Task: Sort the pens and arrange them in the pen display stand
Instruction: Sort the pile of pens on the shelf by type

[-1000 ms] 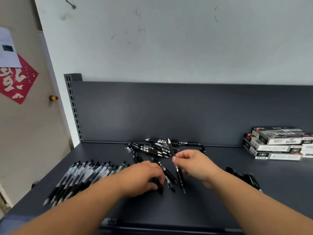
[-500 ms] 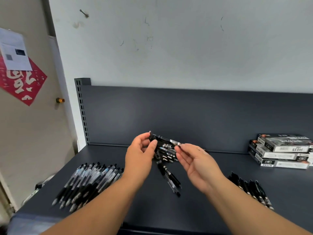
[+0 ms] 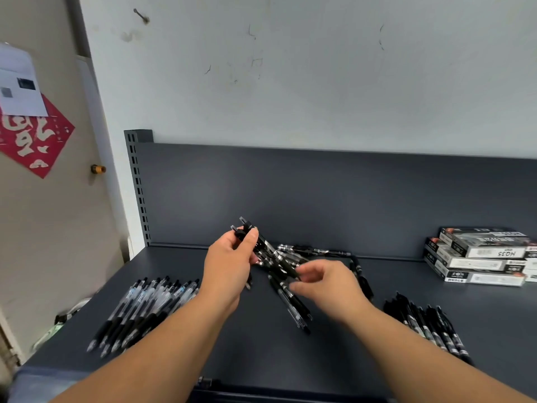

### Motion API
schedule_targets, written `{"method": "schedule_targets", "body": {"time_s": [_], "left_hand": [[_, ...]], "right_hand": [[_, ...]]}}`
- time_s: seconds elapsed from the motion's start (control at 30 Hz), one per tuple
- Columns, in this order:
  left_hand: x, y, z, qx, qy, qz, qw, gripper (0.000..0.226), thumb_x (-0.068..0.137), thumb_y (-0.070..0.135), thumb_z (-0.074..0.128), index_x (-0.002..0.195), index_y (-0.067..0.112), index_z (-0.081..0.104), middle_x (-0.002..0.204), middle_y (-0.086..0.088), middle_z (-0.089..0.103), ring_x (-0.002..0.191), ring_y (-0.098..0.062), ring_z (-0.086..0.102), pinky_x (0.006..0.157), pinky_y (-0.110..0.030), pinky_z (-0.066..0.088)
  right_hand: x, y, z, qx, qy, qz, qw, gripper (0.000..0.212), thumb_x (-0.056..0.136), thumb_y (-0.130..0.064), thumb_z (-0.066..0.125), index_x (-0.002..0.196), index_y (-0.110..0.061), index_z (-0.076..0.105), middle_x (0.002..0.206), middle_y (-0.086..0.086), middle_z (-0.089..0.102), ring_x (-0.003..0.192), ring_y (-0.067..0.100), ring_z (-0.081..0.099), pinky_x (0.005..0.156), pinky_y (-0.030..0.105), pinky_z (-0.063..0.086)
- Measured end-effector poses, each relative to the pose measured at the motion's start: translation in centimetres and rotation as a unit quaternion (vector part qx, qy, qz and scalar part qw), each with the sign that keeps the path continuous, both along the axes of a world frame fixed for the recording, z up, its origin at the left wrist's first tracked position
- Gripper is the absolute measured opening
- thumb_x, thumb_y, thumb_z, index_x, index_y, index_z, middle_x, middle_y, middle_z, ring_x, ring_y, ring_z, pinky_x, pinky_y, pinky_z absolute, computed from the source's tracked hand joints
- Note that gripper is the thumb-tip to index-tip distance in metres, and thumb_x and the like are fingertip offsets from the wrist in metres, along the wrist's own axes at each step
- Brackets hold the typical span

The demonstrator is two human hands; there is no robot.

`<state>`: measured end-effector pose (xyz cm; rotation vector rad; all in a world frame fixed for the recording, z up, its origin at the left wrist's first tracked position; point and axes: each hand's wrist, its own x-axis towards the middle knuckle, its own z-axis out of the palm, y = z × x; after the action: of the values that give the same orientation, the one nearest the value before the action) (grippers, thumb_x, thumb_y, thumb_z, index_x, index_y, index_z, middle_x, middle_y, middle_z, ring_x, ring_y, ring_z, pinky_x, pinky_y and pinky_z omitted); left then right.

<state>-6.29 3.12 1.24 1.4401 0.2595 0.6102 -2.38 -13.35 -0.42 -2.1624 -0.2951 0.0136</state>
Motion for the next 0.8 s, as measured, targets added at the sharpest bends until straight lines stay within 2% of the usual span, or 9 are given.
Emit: {"method": "schedule_targets", "body": {"time_s": [0.07,0.13,0.23,0.4,0.47,0.6,0.7,0.8], "left_hand": [[-0.3,0.1,0.1,0.028,-0.008,0.007,1.0,0.012,0.091,0.033,0.063,0.086,0.024,0.069,0.064,0.007,0.058,0.063,-0.011,0.052,0.073,-0.035,0.05],[-0.5,-0.1,0.1,0.046,-0.009,0.005,0.999,0.008,0.091,0.032,0.063,0.087,0.028,0.069,0.068,0.006,0.06,0.063,-0.011,0.052,0.066,-0.031,0.049],[-0.4,-0.2,-0.2,0.067,-0.005,0.003,0.998,0.006,0.091,0.031,0.063,0.088,0.031,0.067,0.069,0.008,0.062,0.063,-0.009,0.054,0.058,-0.022,0.047],[-0.2,-0.4,-0.3,0.101,-0.011,0.014,0.995,0.006,0.091,0.031,0.062,0.093,0.029,0.067,0.07,0.012,0.064,0.06,-0.003,0.056,0.062,-0.017,0.045],[-0.2,-0.7,0.0,0.108,-0.022,0.02,0.994,0.006,0.091,0.031,0.061,0.095,0.029,0.066,0.073,0.012,0.065,0.059,0.003,0.058,0.064,-0.016,0.043],[0.0,-2.4,1.0,0.114,-0.045,0.014,0.992,0.005,0.092,0.032,0.06,0.09,0.033,0.065,0.078,0.011,0.068,0.071,-0.007,0.063,0.067,-0.02,0.044],[0.3,-4.9,1.6,0.086,-0.064,-0.021,0.994,0.007,0.091,0.032,0.061,0.09,0.029,0.067,0.07,0.015,0.066,0.064,0.0,0.061,0.065,-0.016,0.045],[0.9,-7.8,2.2,0.063,-0.057,-0.084,0.993,0.009,0.091,0.03,0.062,0.088,0.025,0.068,0.065,0.018,0.063,0.058,0.003,0.057,0.064,-0.014,0.048]], "right_hand": [[0.5,-0.4,-0.4,-0.168,0.002,0.018,0.986,0.023,0.072,-0.037,0.08,0.091,-0.03,0.069,0.086,-0.015,0.066,0.079,0.003,0.06,0.06,0.008,0.039],[0.6,-0.4,-0.8,-0.244,0.021,0.027,0.969,0.018,0.076,-0.036,0.073,0.09,-0.025,0.071,0.091,-0.009,0.069,0.084,0.009,0.061,0.068,0.017,0.049],[0.6,-0.1,-1.1,-0.302,-0.006,0.016,0.953,0.023,0.077,-0.026,0.063,0.096,-0.017,0.072,0.099,-0.001,0.072,0.097,0.017,0.065,0.083,0.031,0.056],[1.1,-0.7,-1.0,-0.32,-0.022,-0.004,0.947,0.018,0.08,-0.025,0.057,0.089,-0.019,0.072,0.091,-0.003,0.071,0.09,0.02,0.066,0.078,0.031,0.056],[1.4,-1.6,-0.6,-0.265,-0.037,-0.021,0.963,0.018,0.082,-0.024,0.054,0.079,-0.017,0.071,0.081,-0.002,0.072,0.081,0.019,0.065,0.071,0.026,0.054],[2.4,-4.5,1.3,-0.065,-0.102,-0.083,0.989,0.011,0.087,-0.024,0.063,0.077,-0.027,0.066,0.078,-0.008,0.07,0.078,0.011,0.065,0.067,0.019,0.042],[3.2,-7.4,2.8,0.123,-0.159,-0.137,0.97,0.008,0.086,-0.025,0.07,0.092,-0.026,0.065,0.082,-0.01,0.067,0.079,0.007,0.064,0.072,0.017,0.045],[4.1,-10.8,4.1,0.242,-0.184,-0.175,0.936,0.008,0.085,-0.026,0.071,0.091,-0.026,0.066,0.081,-0.007,0.068,0.078,0.011,0.066,0.08,0.033,0.053]]}}
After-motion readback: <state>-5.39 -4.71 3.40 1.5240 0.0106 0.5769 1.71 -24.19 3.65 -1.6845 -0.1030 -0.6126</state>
